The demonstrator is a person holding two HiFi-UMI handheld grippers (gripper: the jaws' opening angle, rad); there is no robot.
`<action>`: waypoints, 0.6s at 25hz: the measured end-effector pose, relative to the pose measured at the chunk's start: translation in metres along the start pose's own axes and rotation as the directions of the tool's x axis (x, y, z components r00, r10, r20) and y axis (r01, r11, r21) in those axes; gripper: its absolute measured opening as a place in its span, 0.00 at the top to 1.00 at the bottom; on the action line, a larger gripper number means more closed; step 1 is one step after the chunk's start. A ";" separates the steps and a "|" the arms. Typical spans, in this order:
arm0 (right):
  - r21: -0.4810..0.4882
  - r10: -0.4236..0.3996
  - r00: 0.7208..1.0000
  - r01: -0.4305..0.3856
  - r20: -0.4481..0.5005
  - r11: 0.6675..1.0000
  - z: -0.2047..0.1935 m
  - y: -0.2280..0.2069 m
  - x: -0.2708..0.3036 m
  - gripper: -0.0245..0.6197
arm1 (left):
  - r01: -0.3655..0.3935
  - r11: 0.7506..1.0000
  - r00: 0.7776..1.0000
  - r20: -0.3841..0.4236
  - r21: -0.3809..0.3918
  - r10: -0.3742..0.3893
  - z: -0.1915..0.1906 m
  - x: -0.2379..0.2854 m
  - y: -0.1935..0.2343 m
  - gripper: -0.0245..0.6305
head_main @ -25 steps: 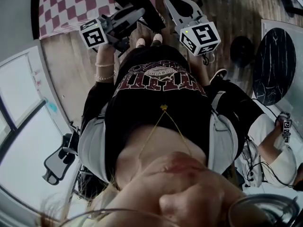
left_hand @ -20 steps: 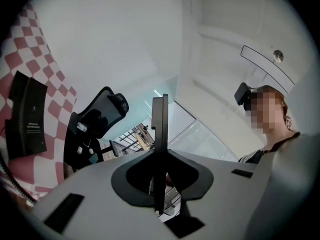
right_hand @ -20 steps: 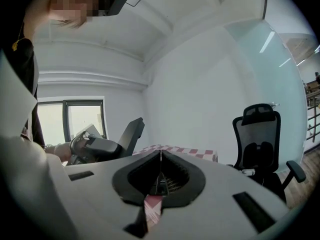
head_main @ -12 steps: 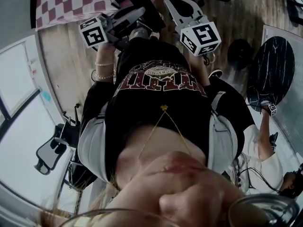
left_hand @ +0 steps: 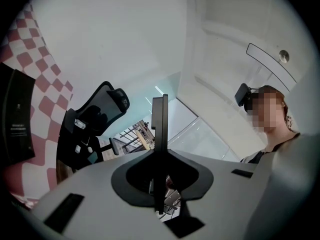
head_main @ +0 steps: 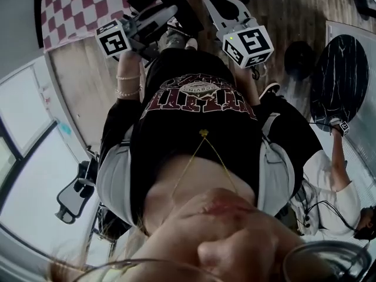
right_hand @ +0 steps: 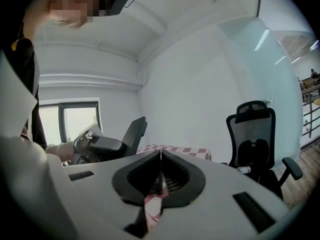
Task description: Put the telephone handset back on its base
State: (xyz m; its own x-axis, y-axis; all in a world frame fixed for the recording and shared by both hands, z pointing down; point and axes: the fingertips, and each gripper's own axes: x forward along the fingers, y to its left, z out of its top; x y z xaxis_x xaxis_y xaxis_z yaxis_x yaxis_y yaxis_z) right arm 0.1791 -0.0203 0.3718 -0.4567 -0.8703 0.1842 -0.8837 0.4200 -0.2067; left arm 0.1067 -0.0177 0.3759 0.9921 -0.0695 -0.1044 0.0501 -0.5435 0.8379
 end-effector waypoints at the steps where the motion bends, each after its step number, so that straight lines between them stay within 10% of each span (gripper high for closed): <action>1: 0.001 -0.005 1.000 0.005 0.002 1.000 0.000 -0.001 -0.001 0.93 | 0.003 1.000 1.000 -0.003 0.003 -0.003 0.000 0.001 -0.001 0.85; 15: -0.028 0.027 0.999 -0.027 0.022 0.999 0.016 -0.005 0.013 0.93 | 0.000 1.000 1.000 0.019 0.012 0.000 0.013 0.000 0.002 0.85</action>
State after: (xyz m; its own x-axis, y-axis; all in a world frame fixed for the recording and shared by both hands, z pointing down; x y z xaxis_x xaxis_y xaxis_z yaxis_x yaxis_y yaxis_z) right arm 0.1789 -0.0379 0.3596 -0.4783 -0.8640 0.1574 -0.8738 0.4502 -0.1841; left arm 0.1056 -0.0294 0.3703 0.9897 -0.0852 -0.1148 0.0488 -0.5538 0.8313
